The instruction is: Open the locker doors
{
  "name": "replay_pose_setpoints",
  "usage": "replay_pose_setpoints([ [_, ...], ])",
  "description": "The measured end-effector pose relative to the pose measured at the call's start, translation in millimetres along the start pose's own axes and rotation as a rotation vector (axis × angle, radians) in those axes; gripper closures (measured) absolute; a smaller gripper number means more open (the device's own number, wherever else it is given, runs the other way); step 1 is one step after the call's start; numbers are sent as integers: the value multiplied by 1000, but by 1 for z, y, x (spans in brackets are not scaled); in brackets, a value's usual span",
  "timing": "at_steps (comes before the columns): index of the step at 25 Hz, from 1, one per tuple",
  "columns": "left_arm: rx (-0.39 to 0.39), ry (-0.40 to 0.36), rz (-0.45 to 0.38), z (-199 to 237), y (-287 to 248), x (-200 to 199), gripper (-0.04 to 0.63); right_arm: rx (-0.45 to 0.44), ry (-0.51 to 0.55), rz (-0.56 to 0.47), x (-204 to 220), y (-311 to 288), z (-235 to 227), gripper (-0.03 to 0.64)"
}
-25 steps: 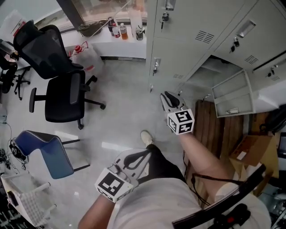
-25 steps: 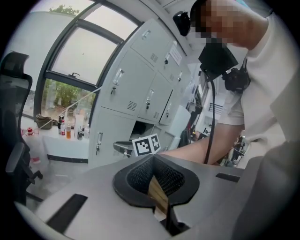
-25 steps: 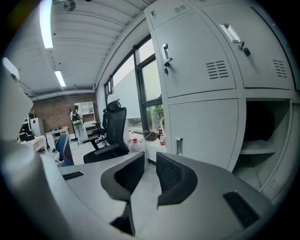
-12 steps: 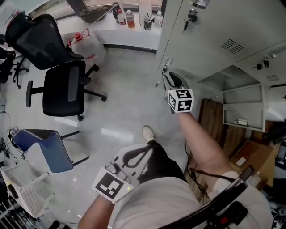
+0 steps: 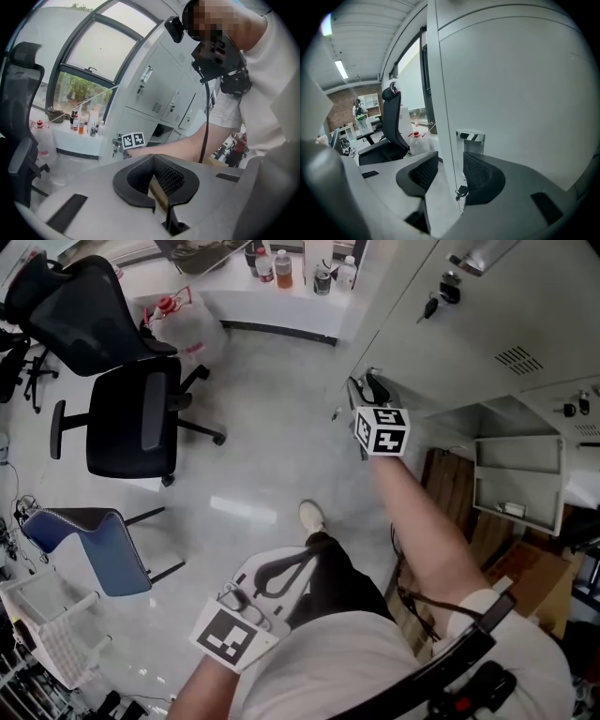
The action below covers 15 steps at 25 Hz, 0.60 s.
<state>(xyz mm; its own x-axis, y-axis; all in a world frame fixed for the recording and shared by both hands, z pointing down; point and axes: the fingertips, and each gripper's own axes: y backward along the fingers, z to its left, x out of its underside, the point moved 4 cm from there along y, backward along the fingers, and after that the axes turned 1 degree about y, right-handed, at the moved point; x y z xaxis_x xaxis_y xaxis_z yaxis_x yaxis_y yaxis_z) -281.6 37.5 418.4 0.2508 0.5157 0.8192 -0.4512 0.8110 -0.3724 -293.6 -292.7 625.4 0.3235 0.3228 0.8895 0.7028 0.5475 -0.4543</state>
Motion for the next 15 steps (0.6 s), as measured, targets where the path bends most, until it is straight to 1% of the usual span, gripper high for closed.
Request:
replay_pose_setpoints([
  [8,-9,23,-2,9,0,-1,584,53,-33,11,-2,-19,-3,469],
  [12,-19,31,-1,13,0,-1,584,84,-66,-1,-3,-23,-3,471],
  [15,-21,37,-7,15,2,0,584,90,-78,4,-3,-22,-3,471],
])
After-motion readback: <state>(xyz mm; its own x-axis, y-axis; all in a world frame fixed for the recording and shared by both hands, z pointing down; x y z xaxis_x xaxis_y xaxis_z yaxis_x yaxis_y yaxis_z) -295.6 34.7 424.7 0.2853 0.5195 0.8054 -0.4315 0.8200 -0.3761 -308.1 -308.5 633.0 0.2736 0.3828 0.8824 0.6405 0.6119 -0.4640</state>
